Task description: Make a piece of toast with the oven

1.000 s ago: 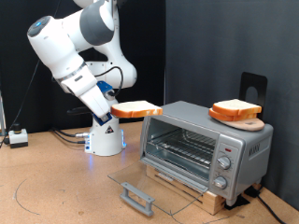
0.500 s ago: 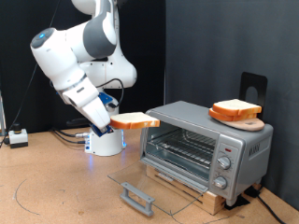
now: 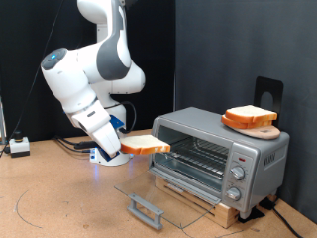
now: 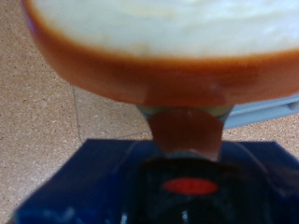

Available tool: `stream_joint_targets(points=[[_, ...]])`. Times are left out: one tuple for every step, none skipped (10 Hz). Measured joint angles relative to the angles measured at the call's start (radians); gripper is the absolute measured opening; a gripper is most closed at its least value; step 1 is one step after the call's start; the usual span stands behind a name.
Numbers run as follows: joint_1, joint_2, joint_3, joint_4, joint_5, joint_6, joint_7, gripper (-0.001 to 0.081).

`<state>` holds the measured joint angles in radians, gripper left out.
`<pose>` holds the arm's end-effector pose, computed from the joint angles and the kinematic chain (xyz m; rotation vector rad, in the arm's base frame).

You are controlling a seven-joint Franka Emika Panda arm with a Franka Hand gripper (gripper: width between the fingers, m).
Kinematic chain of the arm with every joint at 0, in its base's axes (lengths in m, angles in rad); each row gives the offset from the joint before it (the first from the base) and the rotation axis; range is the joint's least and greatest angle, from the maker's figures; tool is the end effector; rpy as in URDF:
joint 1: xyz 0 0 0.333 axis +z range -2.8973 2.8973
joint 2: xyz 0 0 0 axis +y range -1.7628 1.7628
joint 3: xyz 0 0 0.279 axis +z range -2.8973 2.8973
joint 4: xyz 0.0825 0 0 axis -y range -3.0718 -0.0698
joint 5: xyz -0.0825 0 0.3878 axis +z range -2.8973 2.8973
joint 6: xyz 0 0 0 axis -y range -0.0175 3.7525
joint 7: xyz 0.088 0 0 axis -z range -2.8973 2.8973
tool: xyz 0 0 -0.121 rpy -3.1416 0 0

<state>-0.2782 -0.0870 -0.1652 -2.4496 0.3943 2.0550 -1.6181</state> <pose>0.4088 -0.1646 0.2616 -2.4121 -1.2213 -0.1742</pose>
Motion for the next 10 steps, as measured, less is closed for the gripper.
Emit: stream_joint_targets(points=[[0.001,0.009,0.010,-0.005,0.000,0.018,-0.001,0.0413],[0.003,0.014,0.021,-0.012,-0.001,0.041,-0.001,0.0413],[0.005,0.016,0.035,-0.021,-0.003,0.068,-0.001,0.0413],[0.010,0.017,0.051,-0.034,-0.003,0.107,-0.008,0.0413],[0.019,0.017,0.067,-0.047,-0.003,0.144,-0.012,0.0413],[0.028,0.016,0.085,-0.059,-0.003,0.174,-0.012,0.0413],[0.037,0.016,0.102,-0.073,-0.003,0.208,-0.012,0.0413],[0.047,0.015,0.115,-0.090,-0.003,0.243,-0.015,0.0413],[0.054,0.013,0.128,-0.106,0.001,0.270,-0.021,0.0413],[0.061,0.009,0.137,-0.118,0.006,0.283,-0.024,0.0413]])
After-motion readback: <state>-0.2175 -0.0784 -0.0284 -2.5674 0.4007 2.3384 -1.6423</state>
